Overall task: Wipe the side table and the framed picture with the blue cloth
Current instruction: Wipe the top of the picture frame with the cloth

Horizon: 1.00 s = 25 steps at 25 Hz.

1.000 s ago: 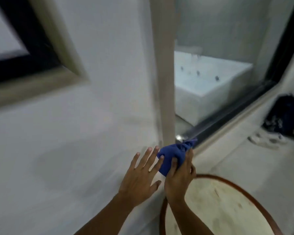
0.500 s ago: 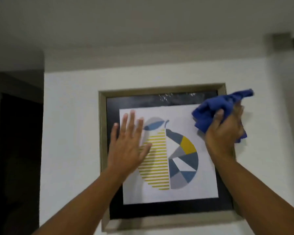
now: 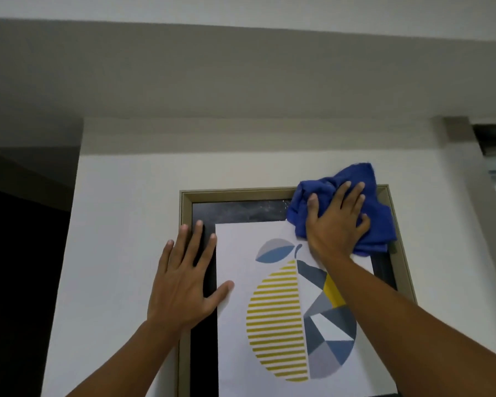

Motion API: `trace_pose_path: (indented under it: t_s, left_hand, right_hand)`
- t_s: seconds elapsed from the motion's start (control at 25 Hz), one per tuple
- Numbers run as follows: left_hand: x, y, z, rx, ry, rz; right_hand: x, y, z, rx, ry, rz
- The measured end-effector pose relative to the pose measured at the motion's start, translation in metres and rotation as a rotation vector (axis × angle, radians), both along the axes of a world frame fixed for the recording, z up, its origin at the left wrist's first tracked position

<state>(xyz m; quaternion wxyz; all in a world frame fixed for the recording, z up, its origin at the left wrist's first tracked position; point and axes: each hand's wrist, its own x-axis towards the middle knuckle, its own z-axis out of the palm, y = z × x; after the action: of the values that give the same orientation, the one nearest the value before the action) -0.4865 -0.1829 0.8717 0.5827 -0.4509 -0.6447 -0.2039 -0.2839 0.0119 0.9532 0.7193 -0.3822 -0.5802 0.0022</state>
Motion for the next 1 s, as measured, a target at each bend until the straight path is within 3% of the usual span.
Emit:
trace_pose_path:
  t_s: [0.32, 0.52, 0.8, 1.0]
  left_hand:
    - [0.001, 0.0, -0.002, 0.008, 0.01, -0.072]
    - [0.001, 0.001, -0.003, 0.011, 0.016, -0.016]
    - [0.002, -0.001, -0.002, -0.003, -0.006, -0.016]
    - [0.001, 0.002, -0.002, 0.005, -0.013, -0.054]
  right_hand:
    - [-0.128, -0.138, -0.004, 0.156, -0.24, 0.175]
    - [-0.105, -0.11, -0.01, 0.185, -0.33, 0.116]
    - [0.009, -0.003, 0.005, -0.147, -0.172, -0.044]
    - [0.002, -0.014, 0.014, -0.311, -0.114, -0.003]
